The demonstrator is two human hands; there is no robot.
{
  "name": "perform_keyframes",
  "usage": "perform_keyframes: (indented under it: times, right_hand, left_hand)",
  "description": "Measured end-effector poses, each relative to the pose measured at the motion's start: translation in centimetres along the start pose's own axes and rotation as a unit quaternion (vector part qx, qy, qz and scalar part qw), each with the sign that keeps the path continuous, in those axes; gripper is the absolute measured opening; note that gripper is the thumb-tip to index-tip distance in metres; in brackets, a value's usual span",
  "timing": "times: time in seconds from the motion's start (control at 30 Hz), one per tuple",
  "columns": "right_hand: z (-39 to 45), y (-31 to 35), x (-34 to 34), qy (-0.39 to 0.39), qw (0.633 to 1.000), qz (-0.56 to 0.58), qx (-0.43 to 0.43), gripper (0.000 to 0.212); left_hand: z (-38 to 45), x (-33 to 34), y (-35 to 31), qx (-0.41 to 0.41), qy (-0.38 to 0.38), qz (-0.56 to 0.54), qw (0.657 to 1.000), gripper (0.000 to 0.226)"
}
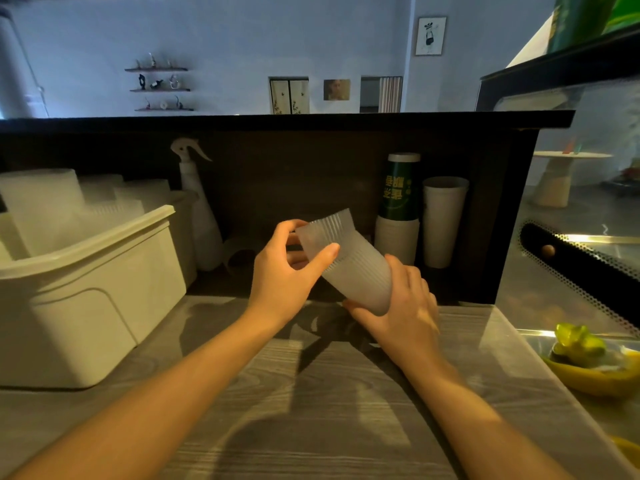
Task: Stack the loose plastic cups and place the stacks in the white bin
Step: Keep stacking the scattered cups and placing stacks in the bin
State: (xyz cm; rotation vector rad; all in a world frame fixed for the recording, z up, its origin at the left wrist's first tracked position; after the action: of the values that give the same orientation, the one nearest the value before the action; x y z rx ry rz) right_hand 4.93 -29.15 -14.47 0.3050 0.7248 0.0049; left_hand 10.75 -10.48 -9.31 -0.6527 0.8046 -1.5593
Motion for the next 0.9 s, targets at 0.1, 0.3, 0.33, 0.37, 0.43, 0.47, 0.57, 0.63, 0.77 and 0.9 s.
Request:
perform_keyframes:
  times: [0.1, 0.3, 0.33, 0.37, 0.43, 0.47, 0.57, 0.63, 0.77, 0.9]
  right_hand:
    - [0.0, -0.2, 0.0, 0.006, 1.0, 0.013, 0.009, 0.087]
    - [0.0, -1.3, 0.1, 0.007, 0.998, 0.036, 0.047, 0.087]
    - [0.0, -1.5, 0.1, 0.006, 0.998, 0.036, 0.052, 0.087]
    - [0.0, -1.7, 0.0, 0.003, 0.998, 0.036, 0.056, 0.088]
    - [0.0, -1.9, 0.0, -0.001, 0.997, 0.041, 0.065, 0.088]
    - [0.0, -2.1, 0.0, -0.003, 0.997, 0.044, 0.07, 0.088]
    - [0.1, -2.8, -0.1, -0.011, 0.994, 0.045, 0.095, 0.088]
    - [0.1, -3.4, 0.0, -0.01, 0.992, 0.051, 0.114, 0.088]
    - [0.2, -4.2, 0.3, -0.007, 0.989, 0.069, 0.134, 0.09]
    - [0.2, -4.6, 0.5, -0.007, 0.986, 0.078, 0.148, 0.09]
  left_hand:
    - [-0.4, 0.8, 0.2, 0.014, 0.015, 0.014, 1.0, 0.047]
    - [-2.3, 3.6, 2.0, 0.016, 0.111, 0.12, 0.986, 0.063]
    - [-2.5, 4.1, 2.7, -0.003, 0.137, 0.124, 0.983, 0.065]
    - [-2.6, 4.4, 3.1, -0.017, 0.152, 0.122, 0.981, 0.065]
    - [-2.3, 4.2, 2.8, -0.003, 0.152, 0.134, 0.979, 0.062]
    - [-2.0, 3.9, 2.4, 0.013, 0.142, 0.142, 0.979, 0.06]
    - [-0.2, 2.1, 2.5, 0.029, 0.087, 0.152, 0.984, 0.058]
    - [1.8, 0.8, 4.1, 0.009, 0.04, 0.188, 0.981, 0.061]
    - [6.1, -0.8, 9.1, -0.111, 0.038, 0.325, 0.938, 0.062]
    - [10.5, -0.3, 10.9, -0.047, 0.083, 0.361, 0.928, 0.074]
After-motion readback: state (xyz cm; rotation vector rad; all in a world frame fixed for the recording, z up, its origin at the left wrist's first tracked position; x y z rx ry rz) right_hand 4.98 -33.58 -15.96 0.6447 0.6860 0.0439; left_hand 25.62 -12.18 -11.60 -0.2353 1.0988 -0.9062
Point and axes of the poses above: each hand's wrist, its own z-axis towards the middle knuckle, its own x-axis out of the palm, y = z × x, the point moved 10 cm from there along z, towards the middle knuckle, and after that the axes turned 13 degrees about -z, right-handed, at the moved point
